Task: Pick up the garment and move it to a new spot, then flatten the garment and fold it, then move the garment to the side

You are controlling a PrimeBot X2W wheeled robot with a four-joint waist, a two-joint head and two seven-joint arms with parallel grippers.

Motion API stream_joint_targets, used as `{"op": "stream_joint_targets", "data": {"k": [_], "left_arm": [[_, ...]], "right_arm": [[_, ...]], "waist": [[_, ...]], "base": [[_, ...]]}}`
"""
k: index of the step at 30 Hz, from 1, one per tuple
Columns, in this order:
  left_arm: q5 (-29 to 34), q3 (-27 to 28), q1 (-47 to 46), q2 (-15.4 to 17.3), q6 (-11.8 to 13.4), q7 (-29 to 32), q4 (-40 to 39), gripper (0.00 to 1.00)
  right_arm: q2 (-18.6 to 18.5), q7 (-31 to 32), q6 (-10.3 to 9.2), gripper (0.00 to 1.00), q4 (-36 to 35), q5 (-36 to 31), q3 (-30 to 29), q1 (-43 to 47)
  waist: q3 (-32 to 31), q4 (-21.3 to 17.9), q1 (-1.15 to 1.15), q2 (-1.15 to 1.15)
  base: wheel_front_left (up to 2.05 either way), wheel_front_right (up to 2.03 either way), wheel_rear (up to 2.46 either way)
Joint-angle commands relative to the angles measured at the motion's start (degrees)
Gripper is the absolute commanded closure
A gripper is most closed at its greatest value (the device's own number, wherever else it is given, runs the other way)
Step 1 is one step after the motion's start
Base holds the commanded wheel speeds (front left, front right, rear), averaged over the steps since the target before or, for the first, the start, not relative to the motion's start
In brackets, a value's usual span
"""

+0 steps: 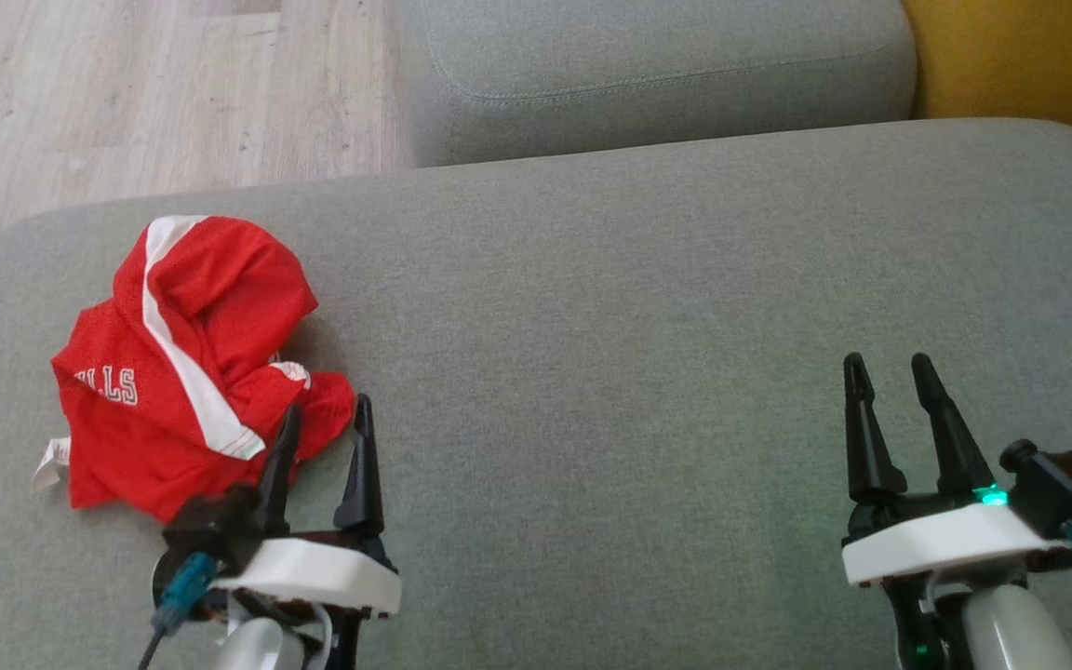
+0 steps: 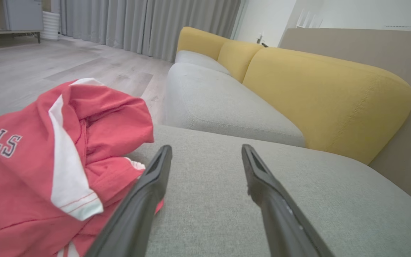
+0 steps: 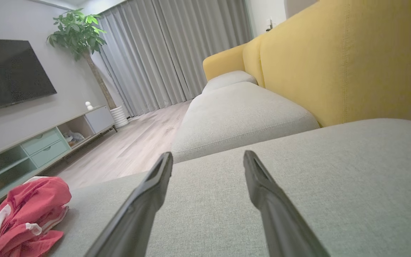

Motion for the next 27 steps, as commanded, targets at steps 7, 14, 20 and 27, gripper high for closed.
{"op": "stream_joint_targets", "data": {"k": [7,14,20,27], "left_arm": [[6.6,-2.0,-4.6,1.6,1.5,-2.0,-0.8,0.0],[13.3,-5.9,-6.3,3.1,4.2,-3.2,-0.2,0.0],[14.7,-7.4,-6.7,2.7,5.7,-4.2,-0.4,0.0],[12.0,-3.3,-4.6,0.5,4.3,-5.4,-2.2,0.0]], "right_arm": [[-0.5,-1.9,-0.03,0.0,-3.1,-8.1,1.5,-1.7],[-0.5,-3.1,-0.03,0.0,-3.3,-14.8,2.5,-1.9],[-0.5,-4.1,-0.04,0.0,-3.8,-17.5,2.8,-1.7],[-0.5,-5.3,-0.04,0.0,-3.8,-14.3,2.0,-0.9]], "waist": [[0.1,-0.1,0.0,0.0],[0.2,-0.1,0.0,0.0],[0.1,0.2,0.0,0.0],[0.2,0.4,0.0,0.0]], "base": [[0.0,0.0,0.0],[0.0,0.0,0.0],[0.0,0.0,0.0],[0.0,0.0,0.0]]}}
